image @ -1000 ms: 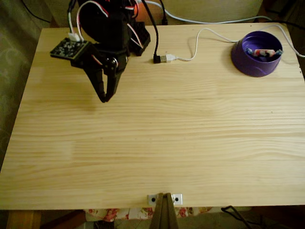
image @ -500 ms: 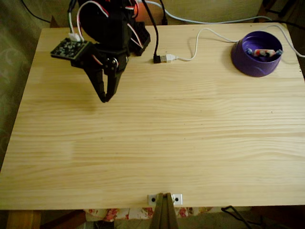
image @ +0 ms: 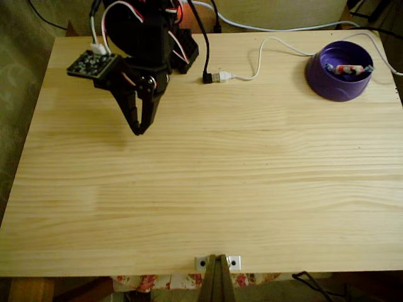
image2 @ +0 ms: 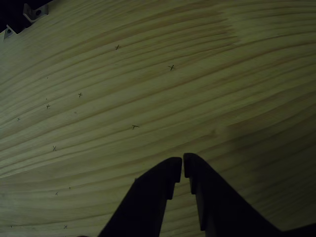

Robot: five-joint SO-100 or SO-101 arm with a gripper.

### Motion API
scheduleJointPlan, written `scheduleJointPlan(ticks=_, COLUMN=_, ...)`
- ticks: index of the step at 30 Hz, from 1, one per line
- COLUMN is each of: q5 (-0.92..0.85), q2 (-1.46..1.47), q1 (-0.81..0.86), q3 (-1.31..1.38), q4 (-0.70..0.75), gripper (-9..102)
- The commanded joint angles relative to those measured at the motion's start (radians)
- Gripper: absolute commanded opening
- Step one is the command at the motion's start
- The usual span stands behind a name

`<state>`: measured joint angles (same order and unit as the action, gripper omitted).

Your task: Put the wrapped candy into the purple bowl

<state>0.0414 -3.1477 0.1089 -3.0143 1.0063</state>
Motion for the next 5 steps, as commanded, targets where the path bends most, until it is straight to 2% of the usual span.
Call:
scheduleJointPlan(ticks=1, q5=0.003, q2=-0.009, q1=0.006, q3=0.017, q4=-0.023, gripper=-1)
scheduleJointPlan(ticks=5, q5=0.003, q2=-0.009, q1=0.006, q3=0.017, q4=-0.023, gripper=-1)
